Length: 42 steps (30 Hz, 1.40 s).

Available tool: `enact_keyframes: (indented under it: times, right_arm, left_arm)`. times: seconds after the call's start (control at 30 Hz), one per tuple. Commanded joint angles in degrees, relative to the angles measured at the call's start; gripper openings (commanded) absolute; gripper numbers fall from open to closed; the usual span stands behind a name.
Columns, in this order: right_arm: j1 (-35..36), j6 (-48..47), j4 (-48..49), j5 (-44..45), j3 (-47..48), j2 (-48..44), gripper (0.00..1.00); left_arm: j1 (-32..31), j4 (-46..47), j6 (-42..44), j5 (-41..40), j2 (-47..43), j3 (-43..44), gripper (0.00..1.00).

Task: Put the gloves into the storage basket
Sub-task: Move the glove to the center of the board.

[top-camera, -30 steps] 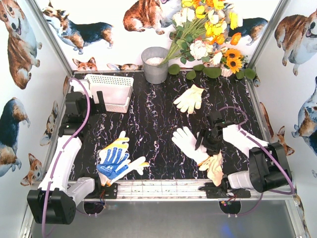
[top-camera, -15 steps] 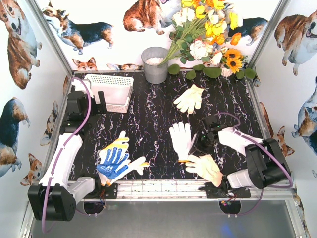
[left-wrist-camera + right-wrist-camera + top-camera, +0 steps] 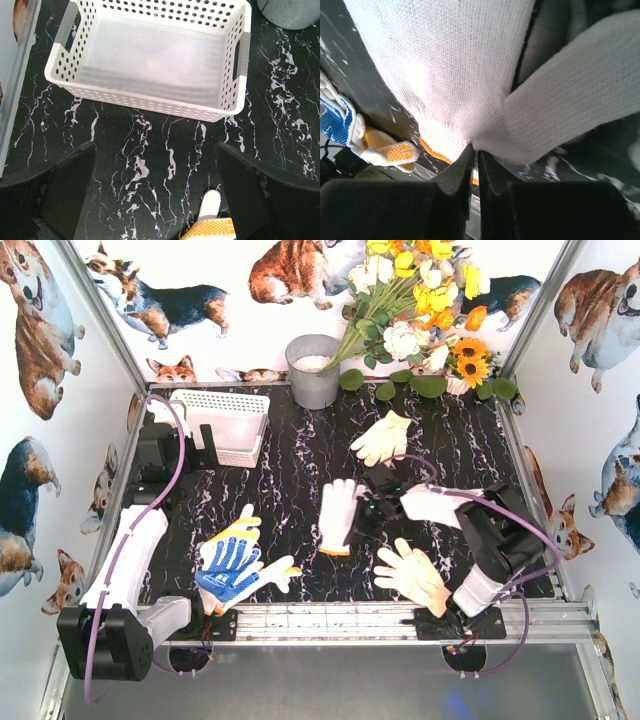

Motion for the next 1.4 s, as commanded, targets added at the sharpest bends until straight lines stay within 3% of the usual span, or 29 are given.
enact_keyframes:
  times: [0.0,0.27,0.4,0.5,0.6,0.8,1.13,1.37]
  right_arm:
    - [4.1,-0.4,2.9,3.0,4.3,3.4,0.02]
    - [8.6,-1.2,2.0,3.5,6.4,4.6,0.05]
    - [8.7,-2.7,-2.8,6.6,6.9,0.4,0.21]
    - [8.5,-3.8,-7.2,9.7,8.0,-4.3,0.36]
    - [7.1,-3.4,-8.1,10.8,7.3,-7.7,0.44]
    - [1.6,0.9,-0.5,7.0,1.2,-10.9,0.46]
    - [-1.4,5.9,10.5,6.2,-3.9,-8.7,0.46]
    - [-1.4,5.7,12.8,6.5,-3.7,-5.7,0.44]
  left_arm:
    - [0.3,2.2,-1.5,1.3,0.8,-0.8,1.00]
    - [-2.8,2.2,-3.2,2.5,3.1,-0.7,1.00]
    - [-9.3,0.0,-7.9,2.2,3.1,-1.2,1.00]
    - [-15.0,-1.0,-17.1,3.8,2.5,-3.1,1.00]
    - [-21.5,0.3,-26.7,5.4,2.1,-7.0,0.98]
    - [-30.8,7.0,-42.4,9.7,3.9,-15.2,0.86]
    - [-34.4,8.5,-44.3,13.7,12.9,-16.8,0.58]
    - [-36.2,15.1,-46.2,15.0,17.8,-17.7,0.49]
